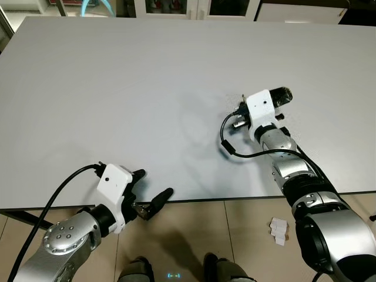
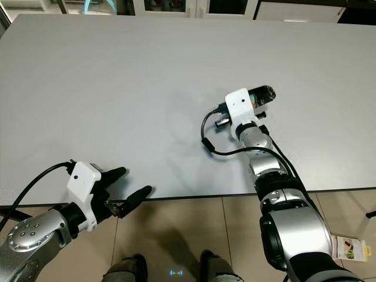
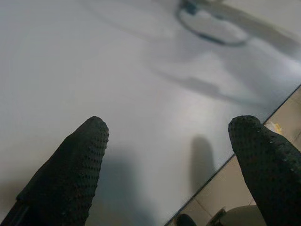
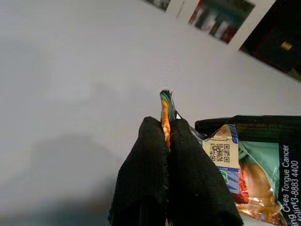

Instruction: Picking trash to rubbish bin

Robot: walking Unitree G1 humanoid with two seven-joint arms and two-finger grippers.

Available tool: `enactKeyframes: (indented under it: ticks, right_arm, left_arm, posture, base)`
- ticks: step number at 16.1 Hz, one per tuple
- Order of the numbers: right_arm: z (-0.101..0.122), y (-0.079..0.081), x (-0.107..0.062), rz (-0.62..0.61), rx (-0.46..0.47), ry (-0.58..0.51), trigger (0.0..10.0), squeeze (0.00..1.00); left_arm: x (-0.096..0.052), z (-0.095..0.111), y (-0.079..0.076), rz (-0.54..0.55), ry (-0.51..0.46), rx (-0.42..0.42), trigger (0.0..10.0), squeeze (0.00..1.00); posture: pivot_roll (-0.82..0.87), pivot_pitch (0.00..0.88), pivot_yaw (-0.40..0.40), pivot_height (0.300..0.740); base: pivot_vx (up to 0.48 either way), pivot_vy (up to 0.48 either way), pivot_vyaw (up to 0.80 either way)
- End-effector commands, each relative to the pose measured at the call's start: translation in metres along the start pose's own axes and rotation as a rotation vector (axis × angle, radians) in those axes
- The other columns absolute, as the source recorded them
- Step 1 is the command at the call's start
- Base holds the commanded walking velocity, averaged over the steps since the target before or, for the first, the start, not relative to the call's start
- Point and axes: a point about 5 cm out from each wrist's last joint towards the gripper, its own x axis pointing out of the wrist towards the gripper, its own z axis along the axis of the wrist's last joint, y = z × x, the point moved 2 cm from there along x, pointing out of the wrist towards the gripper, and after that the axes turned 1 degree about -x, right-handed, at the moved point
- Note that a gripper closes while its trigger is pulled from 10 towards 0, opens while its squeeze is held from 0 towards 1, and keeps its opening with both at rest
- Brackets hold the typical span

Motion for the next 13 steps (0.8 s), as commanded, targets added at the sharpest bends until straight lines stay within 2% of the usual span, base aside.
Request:
enactKeyframes:
  ticks: [1,2,3,4,6,8,10,13]
  right_arm:
    - [0.010,-0.005,0.001,-0.021,0.007,-0.049,0.0,0.00]
    - [0.011,-0.004,0.001,-0.020,-0.026,-0.057,2.4,0.00]
    - [0.011,-0.003,0.001,-0.023,-0.036,-0.062,6.6,0.00]
    - [0.012,-0.002,0.000,-0.036,-0.051,-0.076,10.0,0.00]
    - [0.011,0.000,-0.001,-0.043,-0.049,-0.074,10.0,0.00]
    - [0.008,0.001,-0.003,-0.050,-0.042,-0.077,10.0,0.00]
    - [0.005,0.002,-0.005,-0.050,-0.033,-0.067,10.0,0.00]
    - [0.004,0.012,-0.011,-0.026,-0.029,-0.091,10.0,0.00]
  left_arm:
    - [0.002,0.000,0.001,0.003,-0.007,0.006,10.0,0.00]
    - [0.004,0.002,0.002,0.008,-0.017,0.011,10.0,0.00]
    - [0.005,0.003,0.003,0.014,-0.021,0.020,10.0,0.00]
    - [0.009,0.004,0.006,0.029,-0.031,0.035,10.0,0.00]
    - [0.012,0.007,0.010,0.061,-0.054,0.047,10.0,0.00]
    - [0.020,0.015,0.025,0.200,-0.121,0.042,10.0,0.00]
    - [0.023,0.020,0.032,0.280,-0.169,0.028,10.0,0.00]
    - [0.024,0.029,0.042,0.401,-0.251,0.015,10.0,0.00]
  posture:
    - [0.07,0.152,-0.056,0.740]
    - [0.07,0.149,-0.055,0.740]
    - [0.06,0.142,-0.055,0.740]
    - [0.05,0.135,-0.055,0.740]
    - [0.05,0.129,-0.054,0.740]
    - [0.04,0.122,-0.051,0.740]
    - [0.04,0.122,-0.050,0.740]
    - [0.02,0.114,-0.050,0.740]
  base:
    - [0.000,0.000,0.00]
    - [0.000,0.000,0.00]
    - [0.000,0.000,0.00]
    - [0.000,0.000,0.00]
    - [0.000,0.000,0.00]
    - [0.000,0.000,0.00]
    - [0.000,0.000,0.00]
    - [0.000,0.000,-0.69]
